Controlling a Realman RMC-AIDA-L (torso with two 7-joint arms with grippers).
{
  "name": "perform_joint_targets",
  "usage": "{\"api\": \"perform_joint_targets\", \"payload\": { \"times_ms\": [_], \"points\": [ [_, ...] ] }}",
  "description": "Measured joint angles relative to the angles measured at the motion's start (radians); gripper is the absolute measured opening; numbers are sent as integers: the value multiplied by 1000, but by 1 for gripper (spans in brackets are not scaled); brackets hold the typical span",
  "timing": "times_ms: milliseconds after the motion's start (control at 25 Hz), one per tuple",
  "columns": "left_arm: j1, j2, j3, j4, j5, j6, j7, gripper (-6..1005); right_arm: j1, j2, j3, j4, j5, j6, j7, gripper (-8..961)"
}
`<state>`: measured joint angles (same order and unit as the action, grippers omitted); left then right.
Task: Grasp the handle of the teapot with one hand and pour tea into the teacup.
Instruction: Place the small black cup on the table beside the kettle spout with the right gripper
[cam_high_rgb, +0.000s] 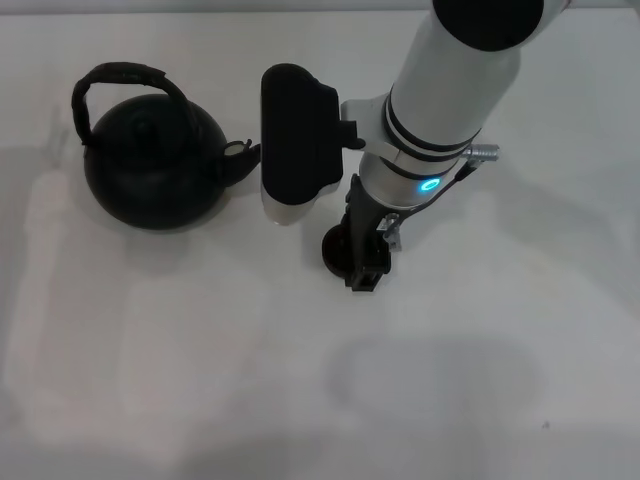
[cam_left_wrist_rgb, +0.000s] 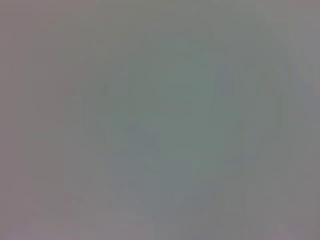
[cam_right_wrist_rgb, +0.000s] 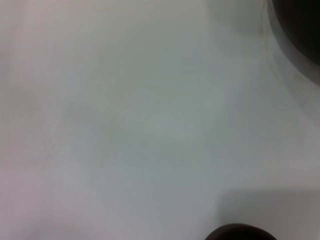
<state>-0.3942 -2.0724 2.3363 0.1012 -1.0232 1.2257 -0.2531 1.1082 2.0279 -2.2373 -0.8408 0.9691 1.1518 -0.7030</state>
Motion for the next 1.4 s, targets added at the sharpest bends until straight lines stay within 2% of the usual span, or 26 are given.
{"api": "perform_joint_targets", "payload": {
  "times_ms": [480, 600, 920, 1080, 1320, 1400],
  "points": [
    [0, 1, 0, 0, 0, 0, 0, 830, 3, 0, -6, -12, -1, -7, 8, 740],
    [0, 1, 0, 0, 0, 0, 0, 830, 3, 0, -4, -14, -1, -14, 8, 867],
    [0, 3, -6, 0, 0, 0, 0, 830, -4, 0, 9, -16, -2, -23, 5, 867],
    [0, 3, -6, 0, -2, 0, 0, 830, -33, 0, 56, -18, -2, -25, -23, 866],
    [3, 3, -8, -3, -6, -1, 0, 830, -131, 0, 217, -21, 43, -13, -128, 865],
    [3, 3, -8, -6, -7, -1, 0, 830, -147, 0, 237, -25, 46, -14, -139, 865]
  ]
}}
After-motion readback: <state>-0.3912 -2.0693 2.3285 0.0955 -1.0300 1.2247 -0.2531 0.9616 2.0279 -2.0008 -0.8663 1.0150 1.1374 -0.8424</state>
